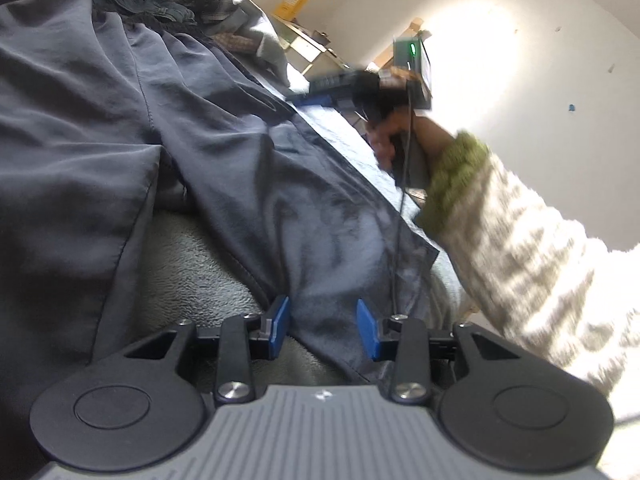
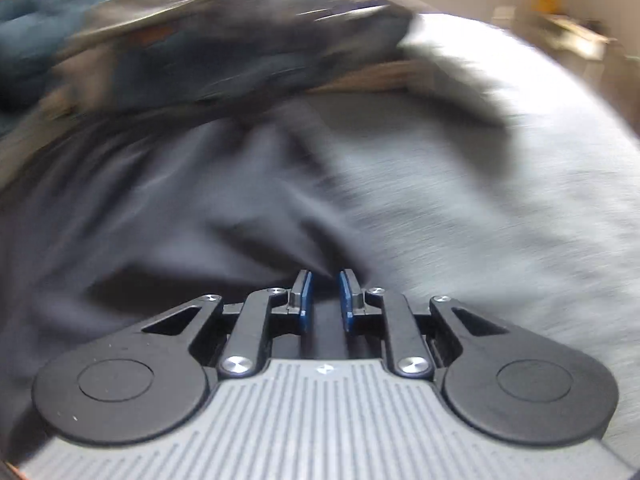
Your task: Fold clothes
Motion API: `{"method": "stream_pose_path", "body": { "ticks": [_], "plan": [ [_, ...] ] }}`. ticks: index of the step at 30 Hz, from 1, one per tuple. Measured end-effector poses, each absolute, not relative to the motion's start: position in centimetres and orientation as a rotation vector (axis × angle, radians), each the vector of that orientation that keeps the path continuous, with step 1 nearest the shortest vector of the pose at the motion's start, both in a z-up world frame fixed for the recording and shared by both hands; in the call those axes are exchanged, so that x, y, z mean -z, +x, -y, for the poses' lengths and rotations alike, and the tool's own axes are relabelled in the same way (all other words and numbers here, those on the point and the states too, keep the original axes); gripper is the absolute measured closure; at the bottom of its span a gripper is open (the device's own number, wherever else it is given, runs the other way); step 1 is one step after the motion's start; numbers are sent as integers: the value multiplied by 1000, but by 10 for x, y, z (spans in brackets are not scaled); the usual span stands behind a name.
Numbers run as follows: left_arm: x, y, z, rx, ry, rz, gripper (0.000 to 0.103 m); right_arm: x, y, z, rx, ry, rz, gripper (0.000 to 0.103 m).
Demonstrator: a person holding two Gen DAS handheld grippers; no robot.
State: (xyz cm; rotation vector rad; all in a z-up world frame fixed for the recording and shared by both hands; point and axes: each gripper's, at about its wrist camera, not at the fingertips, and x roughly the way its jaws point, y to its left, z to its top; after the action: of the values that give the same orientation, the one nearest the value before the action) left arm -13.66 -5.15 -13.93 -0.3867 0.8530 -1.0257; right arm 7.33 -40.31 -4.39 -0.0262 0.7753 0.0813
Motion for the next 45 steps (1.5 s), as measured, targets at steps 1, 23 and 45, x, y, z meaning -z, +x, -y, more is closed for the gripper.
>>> {"method": "stream_pose_path", "body": {
  "ticks": [1, 23, 45],
  "plan": [
    [140, -137, 50, 1032, -390, -851, 64, 38, 79, 403, -83, -12, -768, 85],
    [124, -150, -64, 775, -598, -717, 50, 57, 204, 148, -535, 149, -853, 86],
    [99, -212, -234, 98, -426, -524, 36, 29, 119, 36, -617, 75, -1025, 48]
  ]
}}
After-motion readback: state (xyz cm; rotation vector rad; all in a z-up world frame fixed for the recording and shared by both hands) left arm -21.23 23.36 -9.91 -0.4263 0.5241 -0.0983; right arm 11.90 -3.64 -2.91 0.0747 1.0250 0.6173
